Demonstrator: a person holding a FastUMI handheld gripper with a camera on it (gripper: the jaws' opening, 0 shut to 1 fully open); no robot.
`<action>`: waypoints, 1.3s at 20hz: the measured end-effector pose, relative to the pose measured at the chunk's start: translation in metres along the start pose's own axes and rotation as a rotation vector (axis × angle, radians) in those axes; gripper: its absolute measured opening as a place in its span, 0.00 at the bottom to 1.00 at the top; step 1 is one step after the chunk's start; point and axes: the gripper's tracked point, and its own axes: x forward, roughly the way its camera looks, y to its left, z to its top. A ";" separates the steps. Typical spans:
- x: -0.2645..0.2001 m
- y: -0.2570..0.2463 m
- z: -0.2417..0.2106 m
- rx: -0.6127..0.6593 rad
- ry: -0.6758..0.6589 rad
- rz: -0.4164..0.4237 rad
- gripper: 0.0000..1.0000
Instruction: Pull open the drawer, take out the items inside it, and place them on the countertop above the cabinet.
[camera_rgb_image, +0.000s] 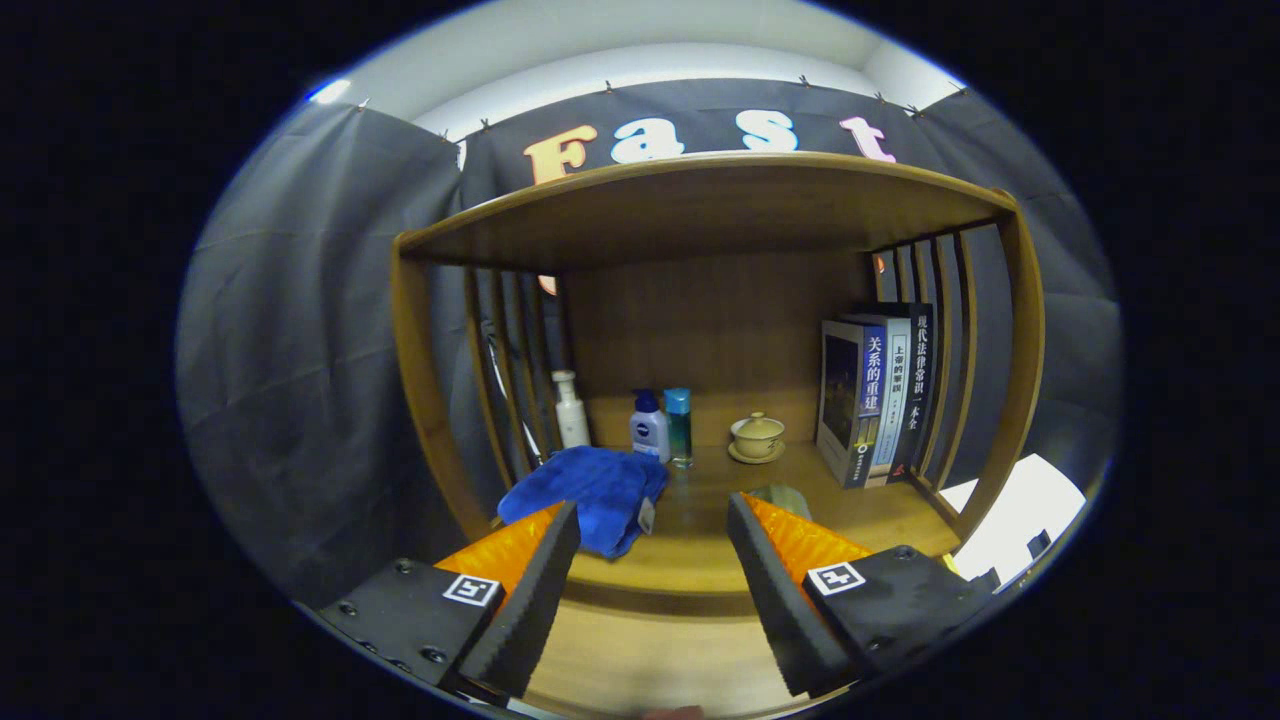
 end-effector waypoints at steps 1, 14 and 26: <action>-0.004 0.007 -0.004 -0.003 -0.017 0.003 0.96; -0.096 -0.006 -0.129 0.069 -0.073 -0.055 0.98; -0.135 -0.055 -0.197 -0.062 -0.147 -0.199 0.99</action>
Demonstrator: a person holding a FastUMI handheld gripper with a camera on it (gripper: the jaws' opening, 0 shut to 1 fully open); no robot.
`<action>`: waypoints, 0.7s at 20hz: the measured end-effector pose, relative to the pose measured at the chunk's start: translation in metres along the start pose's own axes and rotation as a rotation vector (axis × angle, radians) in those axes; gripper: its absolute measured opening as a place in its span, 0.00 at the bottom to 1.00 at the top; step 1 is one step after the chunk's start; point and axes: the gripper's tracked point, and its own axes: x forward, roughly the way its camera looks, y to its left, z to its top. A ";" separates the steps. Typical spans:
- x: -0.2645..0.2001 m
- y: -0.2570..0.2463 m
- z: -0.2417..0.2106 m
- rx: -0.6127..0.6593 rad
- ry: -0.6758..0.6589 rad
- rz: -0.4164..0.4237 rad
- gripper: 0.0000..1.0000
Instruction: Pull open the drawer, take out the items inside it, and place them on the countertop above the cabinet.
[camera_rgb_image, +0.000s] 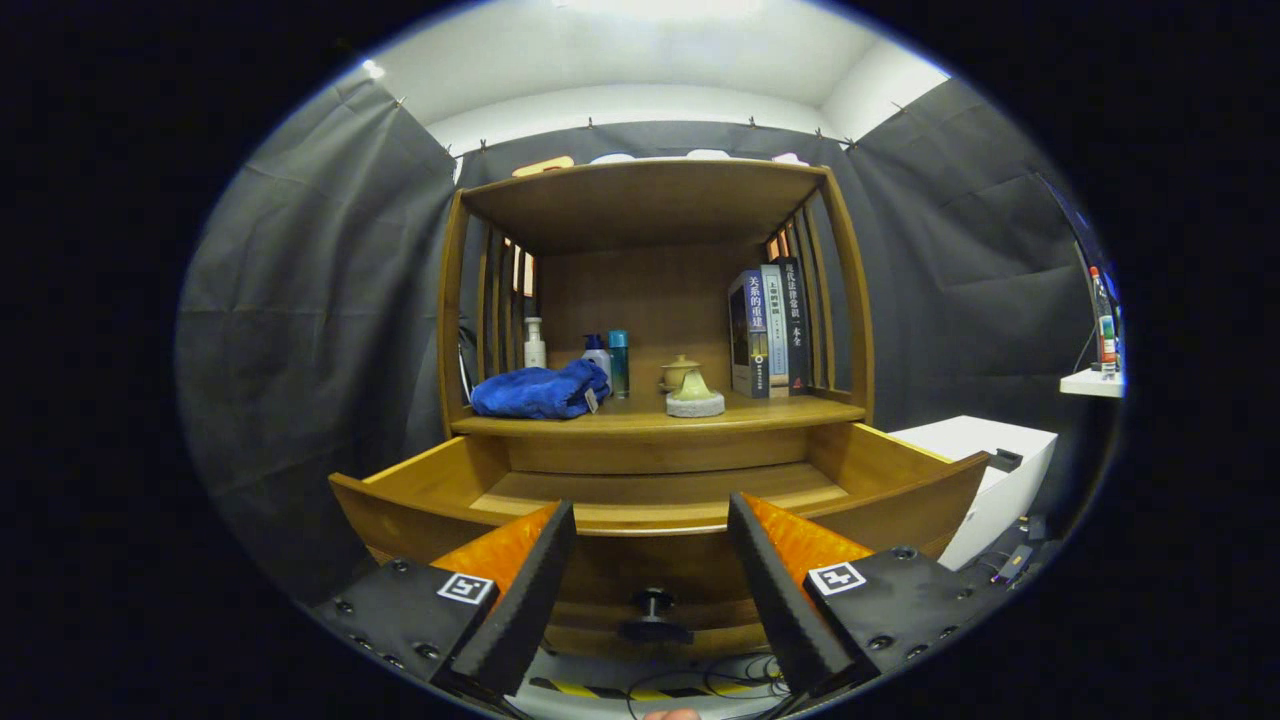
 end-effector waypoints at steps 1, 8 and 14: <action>-0.005 0.000 -0.007 -0.010 0.013 0.002 0.98; 0.001 -0.002 -0.027 -0.069 0.026 -0.036 0.98; 0.009 0.000 -0.023 -0.045 0.030 -0.038 0.98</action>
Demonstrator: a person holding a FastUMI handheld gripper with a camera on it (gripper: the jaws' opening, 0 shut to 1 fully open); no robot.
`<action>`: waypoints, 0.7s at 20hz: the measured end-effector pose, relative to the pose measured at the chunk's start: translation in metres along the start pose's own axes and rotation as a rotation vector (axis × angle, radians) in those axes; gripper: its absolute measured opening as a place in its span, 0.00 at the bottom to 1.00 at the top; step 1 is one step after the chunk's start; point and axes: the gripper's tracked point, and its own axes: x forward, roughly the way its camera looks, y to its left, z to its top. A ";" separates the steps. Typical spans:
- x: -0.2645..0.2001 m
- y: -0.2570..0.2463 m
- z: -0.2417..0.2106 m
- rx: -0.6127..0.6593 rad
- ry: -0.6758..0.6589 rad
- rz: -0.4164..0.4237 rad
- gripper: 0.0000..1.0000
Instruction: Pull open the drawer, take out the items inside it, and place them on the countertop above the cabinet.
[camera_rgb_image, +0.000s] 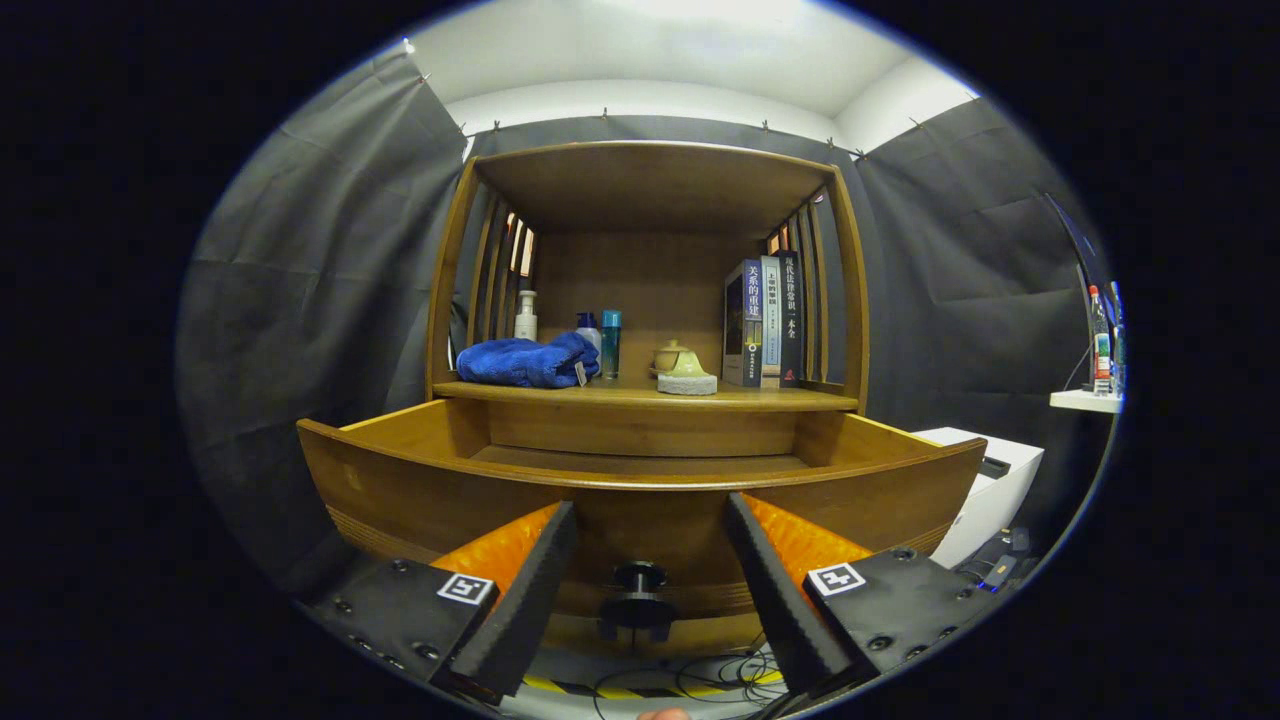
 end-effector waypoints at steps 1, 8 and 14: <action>0.006 0.001 0.002 0.002 0.004 -0.001 0.98; 0.065 0.002 0.012 0.036 0.024 -0.004 0.98; 0.125 0.005 0.012 0.048 0.047 -0.009 0.98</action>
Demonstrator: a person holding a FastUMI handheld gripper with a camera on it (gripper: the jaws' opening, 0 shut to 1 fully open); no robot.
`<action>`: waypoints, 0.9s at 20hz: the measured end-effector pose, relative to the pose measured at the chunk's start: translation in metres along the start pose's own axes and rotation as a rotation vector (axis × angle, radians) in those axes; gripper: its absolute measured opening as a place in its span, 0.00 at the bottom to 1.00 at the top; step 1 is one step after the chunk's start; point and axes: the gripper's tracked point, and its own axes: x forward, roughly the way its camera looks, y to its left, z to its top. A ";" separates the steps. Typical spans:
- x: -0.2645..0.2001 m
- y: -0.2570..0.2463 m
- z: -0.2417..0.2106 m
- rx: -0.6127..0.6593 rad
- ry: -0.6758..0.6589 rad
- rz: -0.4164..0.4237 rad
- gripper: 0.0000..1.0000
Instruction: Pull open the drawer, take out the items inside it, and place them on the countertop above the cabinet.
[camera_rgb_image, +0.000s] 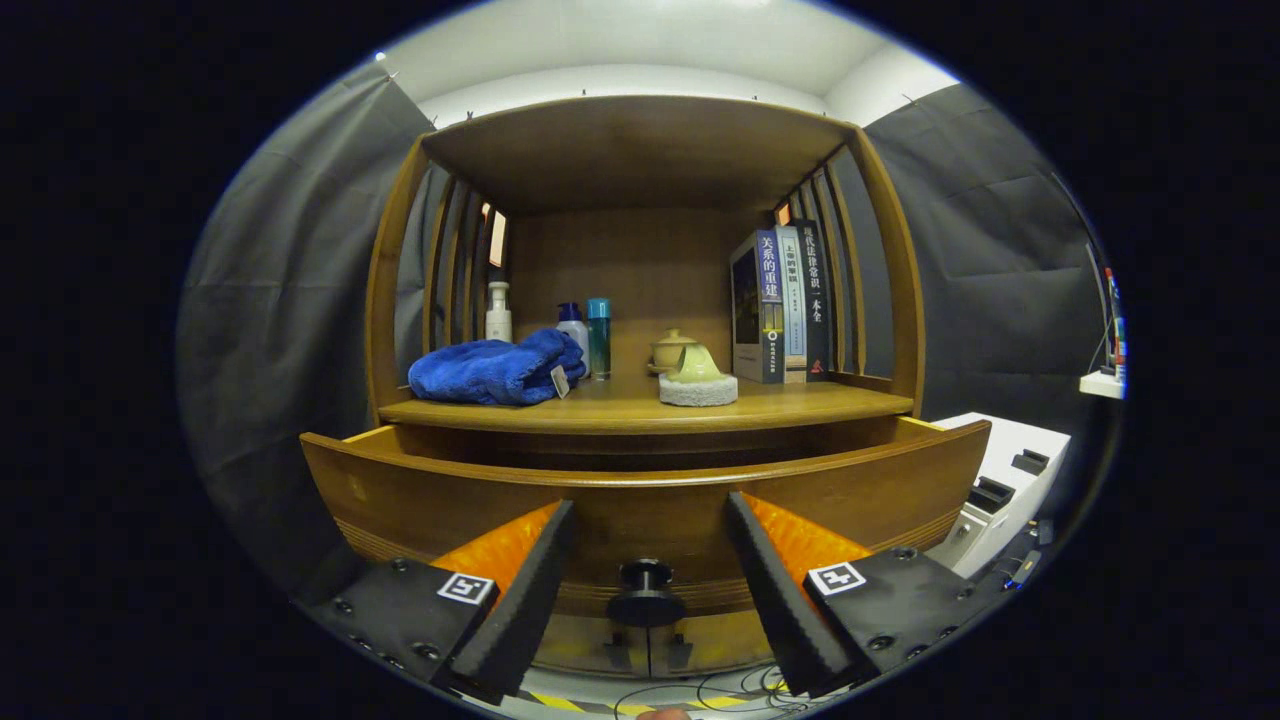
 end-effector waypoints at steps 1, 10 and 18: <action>0.009 0.001 0.002 0.007 0.006 -0.001 0.98; 0.071 0.000 0.007 -0.006 0.021 -0.004 0.98; 0.075 0.002 0.006 0.000 0.039 -0.013 0.98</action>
